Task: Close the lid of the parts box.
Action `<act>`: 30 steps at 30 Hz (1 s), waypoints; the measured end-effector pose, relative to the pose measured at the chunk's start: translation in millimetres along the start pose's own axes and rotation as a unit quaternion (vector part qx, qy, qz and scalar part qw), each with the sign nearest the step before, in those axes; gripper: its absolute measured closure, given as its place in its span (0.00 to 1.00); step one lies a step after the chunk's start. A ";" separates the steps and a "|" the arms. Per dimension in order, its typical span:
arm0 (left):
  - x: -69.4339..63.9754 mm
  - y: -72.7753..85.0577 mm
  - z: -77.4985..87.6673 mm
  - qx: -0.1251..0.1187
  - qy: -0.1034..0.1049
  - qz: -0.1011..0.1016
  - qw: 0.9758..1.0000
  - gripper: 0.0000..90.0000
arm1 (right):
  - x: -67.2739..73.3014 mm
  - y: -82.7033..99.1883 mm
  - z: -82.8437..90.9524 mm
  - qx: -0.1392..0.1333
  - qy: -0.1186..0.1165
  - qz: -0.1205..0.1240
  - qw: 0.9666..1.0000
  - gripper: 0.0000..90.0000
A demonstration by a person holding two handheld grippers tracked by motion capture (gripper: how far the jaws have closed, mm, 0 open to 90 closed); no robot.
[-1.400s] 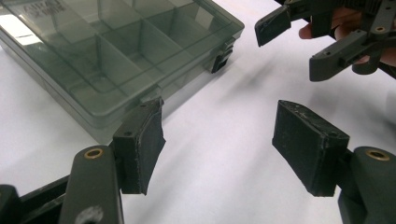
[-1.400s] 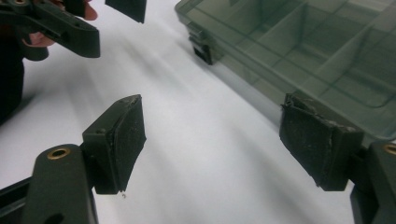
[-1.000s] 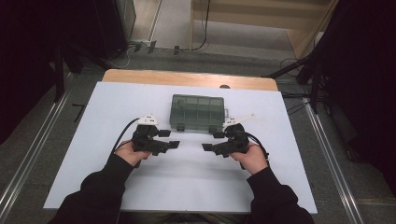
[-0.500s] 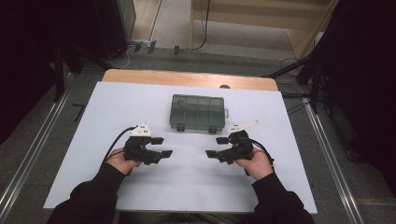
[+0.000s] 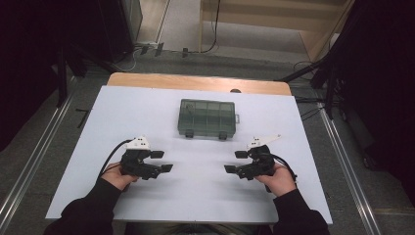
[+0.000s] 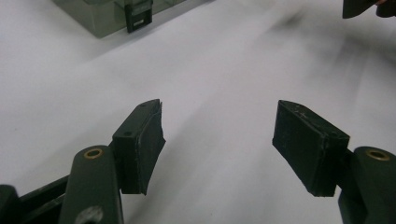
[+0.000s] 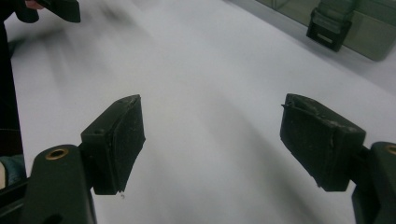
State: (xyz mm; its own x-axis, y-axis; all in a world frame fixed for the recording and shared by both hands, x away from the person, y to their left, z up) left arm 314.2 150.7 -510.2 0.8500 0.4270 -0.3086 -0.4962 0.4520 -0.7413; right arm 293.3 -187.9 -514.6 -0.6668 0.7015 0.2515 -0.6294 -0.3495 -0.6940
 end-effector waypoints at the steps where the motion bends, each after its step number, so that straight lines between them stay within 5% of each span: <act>1: -0.3 1.2 0.7 0.000 0.001 0.000 1.000 0.36 | -0.4 1.7 1.4 -0.002 -0.001 -0.001 1.000 0.25; 30: 9.3 31.7 33.4 -0.001 -0.021 0.012 1.000 0.36 | -11.3 45.4 27.4 -0.011 0.017 -0.021 1.000 0.25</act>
Point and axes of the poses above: each handheld gripper's, and its own axes: z roughly backward along the jaws, y roughly out of its underside, x roughly to its left, the point moved 4 cm from there along -z, roughly forward along the jaws, and after that the axes turned 6 degrees about y, right-handed, at the moved point
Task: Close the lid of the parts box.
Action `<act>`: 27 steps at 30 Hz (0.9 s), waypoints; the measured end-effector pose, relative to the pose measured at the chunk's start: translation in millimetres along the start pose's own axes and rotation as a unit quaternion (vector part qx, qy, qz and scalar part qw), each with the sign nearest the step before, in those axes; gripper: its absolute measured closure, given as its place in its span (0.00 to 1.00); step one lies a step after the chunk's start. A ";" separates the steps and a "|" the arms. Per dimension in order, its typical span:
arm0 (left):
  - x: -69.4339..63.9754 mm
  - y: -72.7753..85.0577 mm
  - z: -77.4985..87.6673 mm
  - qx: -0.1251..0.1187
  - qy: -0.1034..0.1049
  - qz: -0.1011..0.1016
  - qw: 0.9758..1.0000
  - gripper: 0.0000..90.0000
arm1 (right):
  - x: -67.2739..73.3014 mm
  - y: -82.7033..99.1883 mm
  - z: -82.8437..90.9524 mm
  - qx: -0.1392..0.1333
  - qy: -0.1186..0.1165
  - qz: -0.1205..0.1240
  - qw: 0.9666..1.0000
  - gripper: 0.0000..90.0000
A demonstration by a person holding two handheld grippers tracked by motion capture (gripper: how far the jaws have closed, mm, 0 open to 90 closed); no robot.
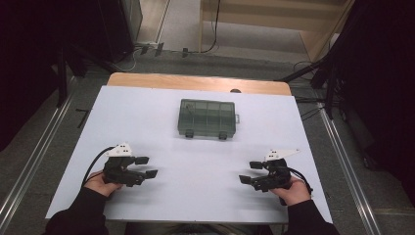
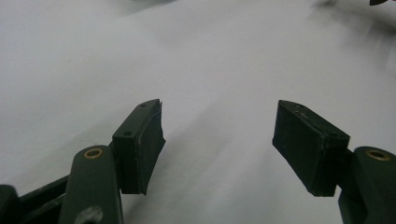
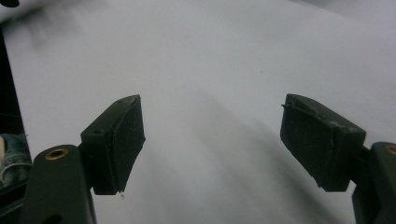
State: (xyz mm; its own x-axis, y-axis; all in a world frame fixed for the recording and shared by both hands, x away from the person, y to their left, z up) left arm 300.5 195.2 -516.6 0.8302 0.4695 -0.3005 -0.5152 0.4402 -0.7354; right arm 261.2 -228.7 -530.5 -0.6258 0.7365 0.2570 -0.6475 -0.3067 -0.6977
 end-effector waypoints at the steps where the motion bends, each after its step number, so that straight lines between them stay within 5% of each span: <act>1: 1.1 1.4 1.1 0.000 0.002 -0.003 1.000 0.35 | -0.6 0.7 0.6 -0.001 0.001 -0.002 1.000 0.25; 3: 2.9 3.4 4.0 0.000 0.008 -0.001 1.000 0.28 | -1.3 2.6 1.6 -0.001 0.000 -0.006 1.000 0.25; 27: 12.6 9.8 8.3 0.003 -0.008 0.006 1.000 0.28 | -4.4 7.9 -0.1 0.010 0.006 -0.005 1.000 0.25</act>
Point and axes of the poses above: each handheld gripper's, and its own axes: z roughly backward along the jaws, y roughly out of its underside, x roughly to its left, the point moved 4 cm from there along -z, roughly forward along the jaws, and after that the axes turned 6 degrees about y, right-handed, at the moved point
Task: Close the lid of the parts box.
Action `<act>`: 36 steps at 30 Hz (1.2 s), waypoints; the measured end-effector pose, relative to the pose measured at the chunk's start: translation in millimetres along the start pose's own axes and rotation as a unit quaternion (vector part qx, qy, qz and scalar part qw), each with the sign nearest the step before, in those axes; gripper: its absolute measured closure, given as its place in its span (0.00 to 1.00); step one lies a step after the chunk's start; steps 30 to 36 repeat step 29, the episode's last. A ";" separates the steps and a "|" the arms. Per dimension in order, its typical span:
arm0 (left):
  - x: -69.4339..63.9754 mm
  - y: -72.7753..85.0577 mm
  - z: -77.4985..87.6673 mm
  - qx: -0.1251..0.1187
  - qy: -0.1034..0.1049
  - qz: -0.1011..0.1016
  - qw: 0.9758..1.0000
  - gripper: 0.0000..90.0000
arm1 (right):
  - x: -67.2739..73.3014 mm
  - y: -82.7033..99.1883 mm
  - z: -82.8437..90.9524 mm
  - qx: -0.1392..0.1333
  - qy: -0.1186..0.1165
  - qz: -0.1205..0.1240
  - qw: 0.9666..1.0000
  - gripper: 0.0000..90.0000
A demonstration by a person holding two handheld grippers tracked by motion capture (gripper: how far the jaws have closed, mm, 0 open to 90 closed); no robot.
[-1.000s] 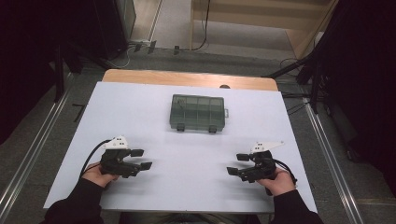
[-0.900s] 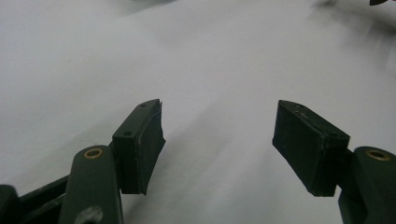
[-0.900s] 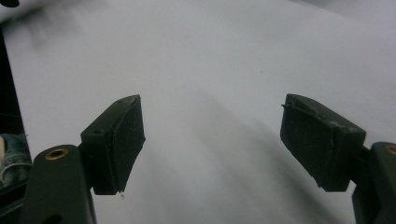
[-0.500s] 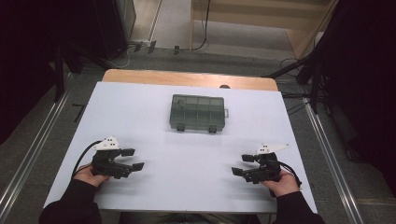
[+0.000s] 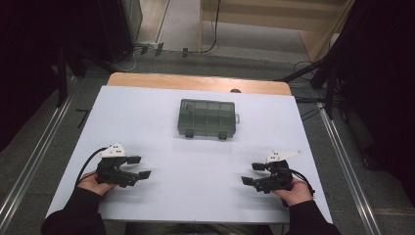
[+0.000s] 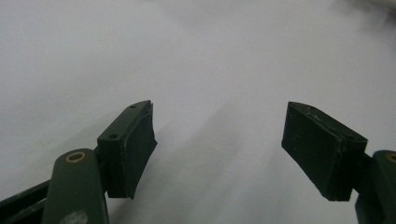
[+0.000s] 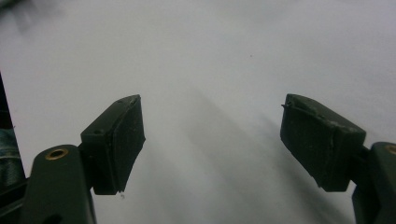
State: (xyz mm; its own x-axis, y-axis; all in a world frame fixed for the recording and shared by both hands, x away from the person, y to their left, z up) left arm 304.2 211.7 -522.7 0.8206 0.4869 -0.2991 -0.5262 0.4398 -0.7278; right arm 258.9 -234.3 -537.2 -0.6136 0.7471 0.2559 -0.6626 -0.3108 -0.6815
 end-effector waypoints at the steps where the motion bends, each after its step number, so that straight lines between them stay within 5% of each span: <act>1: 0.0 0.1 -0.1 0.000 0.000 0.000 1.000 0.28 | 0.1 0.0 -0.1 0.001 0.001 -0.001 1.000 0.25; 36: 0.9 0.0 0.0 0.002 0.000 0.003 1.000 0.28 | 0.7 0.1 -1.6 0.003 0.002 0.002 1.000 0.25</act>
Point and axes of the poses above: each handheld gripper's, and its own axes: z roughly backward along the jaws, y roughly out of its underside, x roughly to its left, the point moved 4 cm from there along -z, roughly forward along the jaws, and after that the axes turned 6 degrees about y, right-handed, at the moved point
